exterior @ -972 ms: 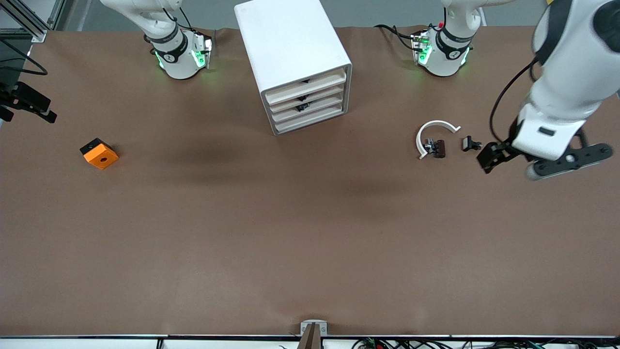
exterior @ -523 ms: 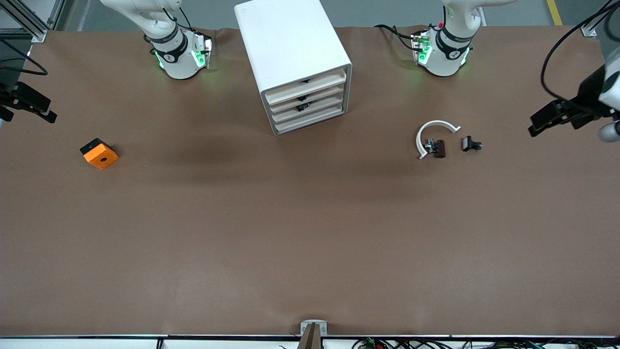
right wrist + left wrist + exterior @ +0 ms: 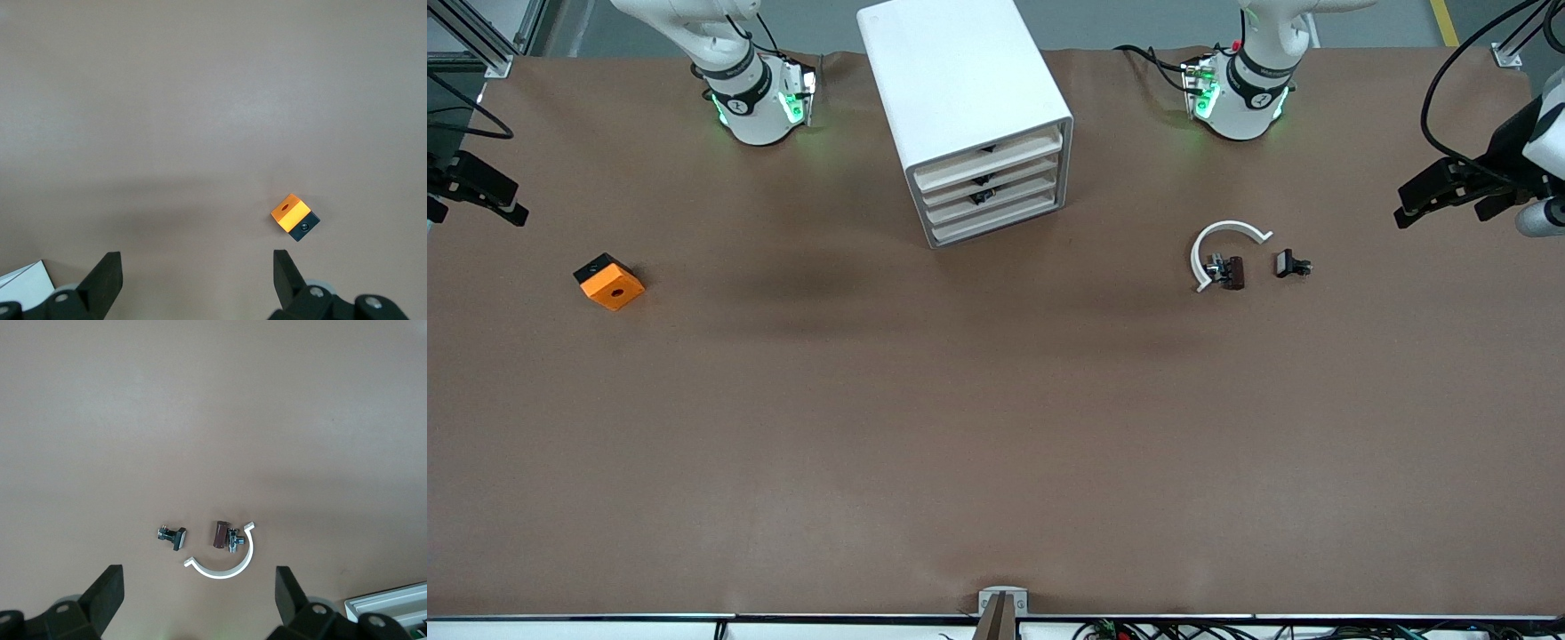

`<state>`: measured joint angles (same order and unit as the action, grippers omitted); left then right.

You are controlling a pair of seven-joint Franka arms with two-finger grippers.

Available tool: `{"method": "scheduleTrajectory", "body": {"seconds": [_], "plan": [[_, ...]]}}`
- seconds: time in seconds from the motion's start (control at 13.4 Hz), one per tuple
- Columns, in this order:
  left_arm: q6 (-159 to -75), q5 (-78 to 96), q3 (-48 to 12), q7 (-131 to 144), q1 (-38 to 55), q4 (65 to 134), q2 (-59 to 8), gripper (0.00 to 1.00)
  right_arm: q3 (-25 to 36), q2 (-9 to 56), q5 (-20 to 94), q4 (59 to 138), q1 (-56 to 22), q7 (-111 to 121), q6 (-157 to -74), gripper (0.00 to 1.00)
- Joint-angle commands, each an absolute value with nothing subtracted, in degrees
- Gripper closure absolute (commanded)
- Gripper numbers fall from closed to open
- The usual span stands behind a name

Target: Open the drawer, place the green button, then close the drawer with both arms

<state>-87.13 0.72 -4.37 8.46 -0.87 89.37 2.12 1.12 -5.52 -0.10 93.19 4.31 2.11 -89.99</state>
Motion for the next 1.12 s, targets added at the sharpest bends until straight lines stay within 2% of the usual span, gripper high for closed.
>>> {"method": "scheduleTrajectory", "body": {"seconds": [0.0,0.75,1.05], "plan": [[-87.27,1.49,-4.4,7.65,-1.41,90.26,4.91,0.0,0.44,-6.86,-0.79,94.48,5.1,2.81,-90.88,0.0],[-86.84,-4.31,-5.36,7.74,-0.97,90.53,4.66,0.0,0.53,-6.68,-0.53,94.75,5.19,2.81,-92.2,0.0],[-86.84,-4.31,-5.19,5.37,-1.32,87.81,3.35,0.0,0.53,-6.68,-0.44,94.75,5.19,2.81,-92.2,0.0]]}}
